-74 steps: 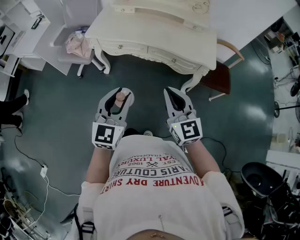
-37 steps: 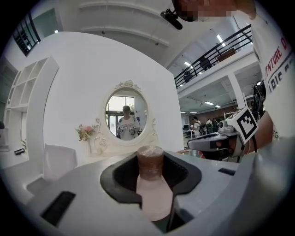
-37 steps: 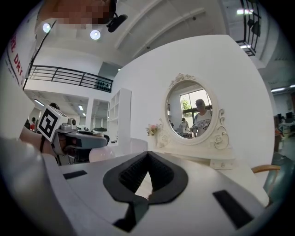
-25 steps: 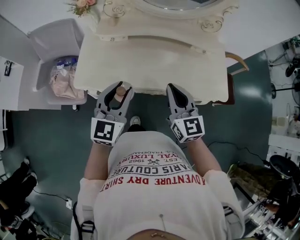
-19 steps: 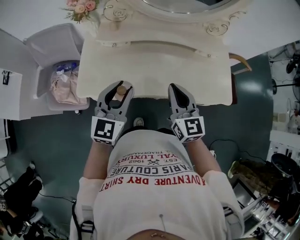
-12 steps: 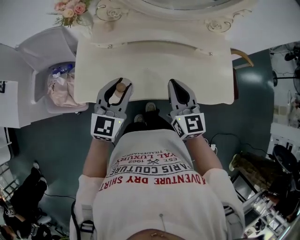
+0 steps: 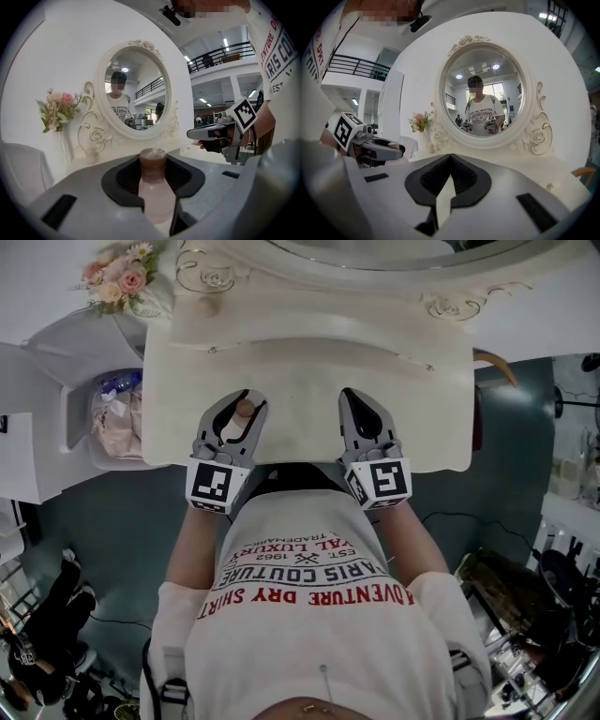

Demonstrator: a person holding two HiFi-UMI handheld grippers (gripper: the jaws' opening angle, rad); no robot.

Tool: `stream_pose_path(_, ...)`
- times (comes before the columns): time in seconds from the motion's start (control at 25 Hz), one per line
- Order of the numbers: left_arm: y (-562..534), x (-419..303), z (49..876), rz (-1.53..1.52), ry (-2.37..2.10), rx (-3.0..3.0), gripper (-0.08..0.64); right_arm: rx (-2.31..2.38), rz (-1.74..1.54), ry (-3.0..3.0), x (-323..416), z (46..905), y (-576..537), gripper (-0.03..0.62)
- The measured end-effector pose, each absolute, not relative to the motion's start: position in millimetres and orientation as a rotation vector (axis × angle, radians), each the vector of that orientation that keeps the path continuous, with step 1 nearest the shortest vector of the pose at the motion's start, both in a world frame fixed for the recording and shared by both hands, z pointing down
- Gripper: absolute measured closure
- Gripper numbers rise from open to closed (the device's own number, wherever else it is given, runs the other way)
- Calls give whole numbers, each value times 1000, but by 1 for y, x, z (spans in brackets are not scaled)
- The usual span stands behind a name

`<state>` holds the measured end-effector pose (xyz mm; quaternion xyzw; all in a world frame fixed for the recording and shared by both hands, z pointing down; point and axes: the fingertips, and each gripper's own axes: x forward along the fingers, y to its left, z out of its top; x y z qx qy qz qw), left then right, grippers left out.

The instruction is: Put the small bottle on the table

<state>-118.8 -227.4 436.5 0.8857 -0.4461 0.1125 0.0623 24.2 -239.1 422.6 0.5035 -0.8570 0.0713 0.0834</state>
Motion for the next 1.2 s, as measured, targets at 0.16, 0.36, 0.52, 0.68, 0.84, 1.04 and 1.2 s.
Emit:
stream_pose_path(0.16,-252,-110,458,362,-1345,2647,423,1475,255,-2551,31,439,-264,594)
stream_pose_path(0.36,-278,-95,489,407,-1332,2616,423,1437,292,-2546,40,460,-289,594)
stream_pose_path(0.52,-293,-87,511,442,-1323,2595,423,1429,330,-2548,45,473,-307,592)
stream_pose_path(0.68,-301,-79,527,473,-1321,2580,423,1413,353,-2552,52,483,-320,594)
stream_pose_path(0.84,-308,-75,538,483,-1322,2578,423,1386,364,-2557,54,493,-327,594)
stream_pose_path(1.04,-310,-71,549,504,-1316,2573,423,1385,377,-2558,57,498,-331,594)
stream_pose_path(1.2,-310,-70,554,513,-1307,2577,423,1383,365,-2556,58,497,-330,594)
